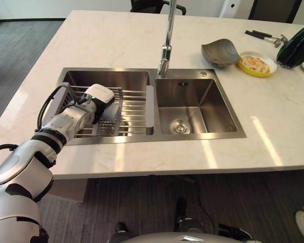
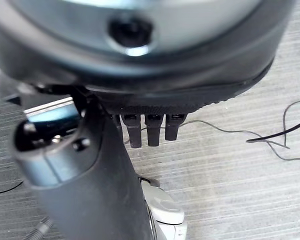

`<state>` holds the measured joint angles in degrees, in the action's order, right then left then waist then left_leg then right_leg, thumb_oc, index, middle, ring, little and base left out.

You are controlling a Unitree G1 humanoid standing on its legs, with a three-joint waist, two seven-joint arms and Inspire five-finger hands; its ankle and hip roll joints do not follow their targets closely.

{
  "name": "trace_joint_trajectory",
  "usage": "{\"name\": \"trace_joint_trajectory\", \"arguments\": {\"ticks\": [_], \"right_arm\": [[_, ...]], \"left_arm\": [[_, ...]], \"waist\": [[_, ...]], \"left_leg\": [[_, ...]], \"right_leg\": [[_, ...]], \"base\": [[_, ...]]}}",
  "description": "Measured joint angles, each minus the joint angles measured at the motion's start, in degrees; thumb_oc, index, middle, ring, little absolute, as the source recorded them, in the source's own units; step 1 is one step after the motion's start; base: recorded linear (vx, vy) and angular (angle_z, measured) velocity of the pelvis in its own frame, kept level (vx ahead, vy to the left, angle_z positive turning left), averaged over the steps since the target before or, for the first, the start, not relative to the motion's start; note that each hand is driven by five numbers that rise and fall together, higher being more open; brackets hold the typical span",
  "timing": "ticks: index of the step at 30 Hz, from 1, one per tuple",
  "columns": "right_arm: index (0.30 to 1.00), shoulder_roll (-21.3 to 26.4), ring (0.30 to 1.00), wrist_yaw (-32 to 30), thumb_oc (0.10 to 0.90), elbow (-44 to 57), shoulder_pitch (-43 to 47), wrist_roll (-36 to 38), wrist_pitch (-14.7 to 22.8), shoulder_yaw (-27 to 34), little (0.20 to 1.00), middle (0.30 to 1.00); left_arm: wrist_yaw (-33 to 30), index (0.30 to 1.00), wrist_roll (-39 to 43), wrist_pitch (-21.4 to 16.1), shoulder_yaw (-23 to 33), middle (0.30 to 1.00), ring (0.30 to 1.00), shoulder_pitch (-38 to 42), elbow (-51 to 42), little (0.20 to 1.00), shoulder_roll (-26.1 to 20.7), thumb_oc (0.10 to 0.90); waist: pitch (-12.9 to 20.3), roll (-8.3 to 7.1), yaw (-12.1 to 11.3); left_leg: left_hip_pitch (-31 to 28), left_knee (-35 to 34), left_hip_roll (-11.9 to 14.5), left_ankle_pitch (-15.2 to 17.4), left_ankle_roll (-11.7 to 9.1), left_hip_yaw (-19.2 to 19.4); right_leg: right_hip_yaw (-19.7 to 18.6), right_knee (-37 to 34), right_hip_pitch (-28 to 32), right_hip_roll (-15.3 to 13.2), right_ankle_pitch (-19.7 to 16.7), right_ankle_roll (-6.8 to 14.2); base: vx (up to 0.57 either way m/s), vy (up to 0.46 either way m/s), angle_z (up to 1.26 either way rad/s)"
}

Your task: Place the dishes in the dishwasher.

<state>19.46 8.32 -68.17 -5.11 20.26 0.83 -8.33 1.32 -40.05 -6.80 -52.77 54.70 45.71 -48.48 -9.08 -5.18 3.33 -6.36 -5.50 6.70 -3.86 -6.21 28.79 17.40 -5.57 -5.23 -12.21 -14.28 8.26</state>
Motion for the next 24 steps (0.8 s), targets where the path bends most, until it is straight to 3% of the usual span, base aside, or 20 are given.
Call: {"name": "trace_joint_trajectory", "arguments": {"ticks": [3, 4, 7, 8, 9, 12, 13, 14, 16, 18, 19, 22, 24], "right_arm": [[0.9, 0.43, 0.9, -0.08, 0.8, 0.01, 0.87, 0.01, 0.27, 0.39, 0.9, 0.9], [0.9, 0.43, 0.9, -0.08, 0.8, 0.01, 0.87, 0.01, 0.27, 0.39, 0.9, 0.9], [0.9, 0.74, 0.9, -0.29, 0.8, -0.22, 0.92, 0.08, 0.86, 1.17, 0.9, 0.9], [0.9, 0.91, 0.9, -0.43, 0.8, -0.52, 0.67, 0.12, 0.97, 3.04, 0.9, 0.9], [0.9, 0.09, 0.9, -0.66, 0.8, -1.41, -0.3, 0.15, 0.71, 4.56, 0.9, 0.9], [0.9, 0.06, 0.9, -0.52, 0.8, -2.21, -1.76, 0.12, 0.68, 4.56, 0.9, 0.9], [0.9, 0.03, 0.9, -0.84, 0.8, -2.5, -2.41, 0.12, 0.62, 4.78, 0.9, 0.9], [0.9, 0.03, 0.9, -0.76, 0.8, -2.71, -2.86, 0.12, 0.55, 4.82, 0.9, 0.9], [0.9, 0.45, 0.9, -1.01, 0.8, -2.73, -2.93, 0.07, 0.38, 4.81, 0.9, 0.9], [0.9, 0.34, 0.9, -0.97, 0.8, -1.97, -2.78, 0.15, 0.62, 4.83, 0.9, 0.9], [0.9, 0.22, 0.9, -0.84, 0.8, -1.99, -2.97, 0.12, 0.4, 4.39, 0.9, 0.9], [0.9, 0.18, 0.9, -0.52, 0.8, -1.59, -2.98, 0.08, 0.82, 4.21, 0.9, 0.9], [0.9, 0.0, 0.9, -0.07, 0.8, -1.26, -3.5, -0.38, 1.28, 2.48, 0.9, 0.9]], "left_arm": [[-0.97, 0.3, 0.44, -1.05, 2.14, 0.3, 0.3, -4.03, -8.45, 0.3, -2.25, 0.4], [-0.97, 0.3, 0.44, -1.05, 2.14, 0.3, 0.3, -4.03, -8.45, 0.3, -2.25, 0.4], [-3.97, 0.3, 4.01, -4.67, 7.33, 0.3, 0.3, -12.76, -18.17, 0.3, -1.82, 0.4], [-4.32, 0.3, 5.97, -5.16, 12.3, 0.3, 0.3, -17.3, -20.21, 0.3, 0.21, 0.4], [-6.42, 0.3, 12.86, -4.54, 23.15, 0.3, 0.3, -23.88, -23.93, 0.3, 4.89, 0.4], [-6.91, 0.3, 20.7, -4.35, 28.61, 0.3, 0.3, -28.16, -29.24, 0.3, 6.05, 0.4], [-6.44, 0.3, 26.18, -4.29, 35.55, 0.3, 0.3, -32.51, -33.71, 0.3, 9.03, 0.4], [-7.35, 0.3, 28.84, -4.4, 37.66, 0.3, 0.3, -33.76, -35.69, 0.3, 10.19, 0.4], [-7.3, 0.3, 34.6, -4.42, 42.41, 0.3, 0.3, -37.96, -40.13, 0.3, 10.26, 0.4], [-7.22, 0.3, 40.73, -4.65, 49.01, 0.3, 0.3, -43.1, -44.84, 0.3, 11.88, 0.4], [-7.24, 0.3, 48.4, -5.73, 52.74, 0.3, 0.3, -43.98, -46.05, 0.3, 16.16, 0.4], [-7.34, 0.3, 55.18, -6.82, 56.15, 0.3, 0.3, -45.15, -46.78, 0.3, 19.47, 0.4], [-6.91, 0.3, 60.46, -6.99, 58.74, 0.3, 0.3, -49.87, -50.71, 0.3, 22.89, 0.4]], "waist": [[-0.94, 1.94, -0.02], [-0.94, 1.94, -0.02], [-1.83, 4.61, -1.39], [-2.03, 5.71, -1.03], [-1.96, 5.82, -1.2], [-1.91, 7.01, -3.59], [-1.67, 7.52, -3.73], [-1.39, 7.67, -4.41], [-0.94, 8.41, -6.76], [-0.69, 8.16, -6.92], [-0.2, 8.28, -8.03], [0.65, 8.68, -9.63], [1.43, 9.5, -10.17]], "left_leg": [[-0.78, 0.22, -0.23, 0.06, 0.09, -1.73], [-0.78, 0.22, -0.23, 0.06, 0.09, -1.73], [-0.57, 0.21, -0.67, 0.04, 0.54, -5.26], [-0.62, 0.23, -0.34, 0.11, 0.86, -6.73], [-0.91, 0.44, -0.35, -0.31, 0.84, -10.83], [-1.11, 0.64, 1.06, -0.93, -0.03, -14.6], [0.16, 2.06, 2.08, -1.2, -0.49, -18.86], [0.62, 2.19, 2.53, -1.56, -1.02, -20.39], [0.97, 2.75, 3.92, -1.87, -1.59, -21.1], [2.29, 4.7, 4.16, -2.12, -1.95, -22.35], [3.42, 5.93, 4.33, -2.78, -2.93, -24.23], [4.3, 5.79, 4.96, -4.51, -4.1, -25.85], [6.98, 7.24, 5.44, -5.82, -4.99, -28.07]], "right_leg": [[2.69, 0.31, 1.88, -0.67, -0.33, -0.81], [2.69, 0.31, 1.88, -0.67, -0.33, -0.81], [3.64, 2.25, 3.65, -1.88, 1.33, -0.73], [1.75, 4.86, 3.68, -2.17, 3.29, 0.39], [-1.72, 8.42, 5.5, -2.69, 8.54, 2.12], [0.58, 7.26, 8.96, -0.99, 10.1, 1.58], [3.54, 4.11, 13.02, 0.74, 10.47, 1.59], [4.78, 2.91, 14.31, 1.62, 10.62, 0.95], [5.61, 2.92, 14.8, 3.03, 11.14, 0.53], [6.11, 0.85, 17.04, 4.29, 11.2, 0.42], [6.38, 0.07, 18.86, 5.74, 11.95, -0.77], [7.22, 0.69, 19.41, 7.11, 13.28, -2.21], [7.1, 3.76, 19.05, 8.36, 16.34, -3.65]], "base": [[-0.02, 0.032, 0.23], [0.0, 0.017, 0.37], [0.02, -0.042, 0.48], [0.03, -0.171, 1.1], [0.02, -0.222, 1.2], [-0.02, -0.291, 0.98], [-0.04, -0.296, 1.27], [-0.05, -0.269, 1.19], [-0.04, -0.245, 0.39], [-0.04, -0.251, 0.69], [-0.06, -0.233, 1.02], [-0.06, -0.176, 0.74], [-0.12, -0.071, 1.0]]}}
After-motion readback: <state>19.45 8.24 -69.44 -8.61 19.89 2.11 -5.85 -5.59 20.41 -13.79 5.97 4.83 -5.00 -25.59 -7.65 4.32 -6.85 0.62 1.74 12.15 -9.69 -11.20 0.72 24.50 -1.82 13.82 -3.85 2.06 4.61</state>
